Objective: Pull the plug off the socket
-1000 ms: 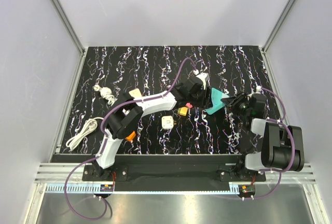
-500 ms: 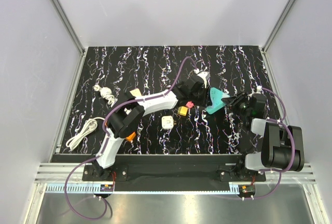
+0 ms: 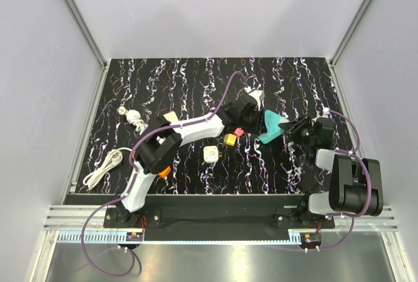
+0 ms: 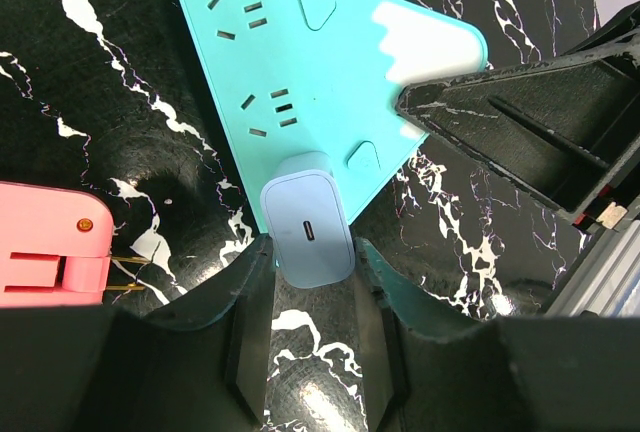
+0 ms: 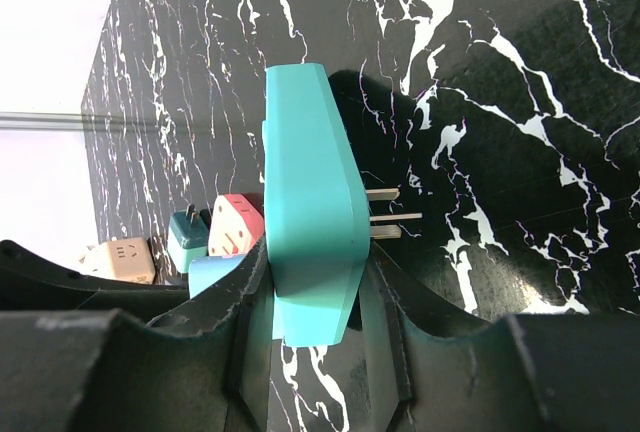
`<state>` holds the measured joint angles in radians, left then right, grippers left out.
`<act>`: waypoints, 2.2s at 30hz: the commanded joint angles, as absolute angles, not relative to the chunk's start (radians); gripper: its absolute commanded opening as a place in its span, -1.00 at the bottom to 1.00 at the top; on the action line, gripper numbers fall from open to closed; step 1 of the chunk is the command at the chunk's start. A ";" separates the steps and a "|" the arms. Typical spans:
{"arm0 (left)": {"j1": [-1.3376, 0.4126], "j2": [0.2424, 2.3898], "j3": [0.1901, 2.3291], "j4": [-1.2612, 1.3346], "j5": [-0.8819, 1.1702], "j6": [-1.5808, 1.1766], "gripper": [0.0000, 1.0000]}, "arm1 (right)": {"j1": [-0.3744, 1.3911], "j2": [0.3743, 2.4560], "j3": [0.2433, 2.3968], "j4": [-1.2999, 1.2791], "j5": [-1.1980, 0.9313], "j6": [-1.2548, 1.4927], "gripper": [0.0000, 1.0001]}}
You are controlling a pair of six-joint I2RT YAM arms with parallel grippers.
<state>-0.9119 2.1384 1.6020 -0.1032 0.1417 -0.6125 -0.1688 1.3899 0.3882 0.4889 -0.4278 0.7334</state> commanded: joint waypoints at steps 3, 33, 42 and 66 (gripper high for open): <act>-0.948 2.051 1.655 -0.028 0.184 -0.607 -1.00 | -0.138 1.390 0.399 0.403 -0.361 0.675 -1.00; -0.956 1.807 1.483 0.159 0.051 -0.673 -1.00 | -0.071 1.347 0.414 0.324 -0.227 0.655 -1.00; -0.951 1.735 1.399 0.238 0.003 -0.666 -1.00 | -0.058 1.348 0.422 0.308 -0.207 0.652 -1.00; -0.819 1.626 1.262 0.014 0.054 -0.545 -1.00 | -0.058 1.344 0.419 0.314 -0.196 0.658 -1.00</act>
<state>-0.8486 1.6726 1.2671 0.0593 0.0322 -0.5861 -0.0578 1.3365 0.4229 0.3847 -0.2958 0.7151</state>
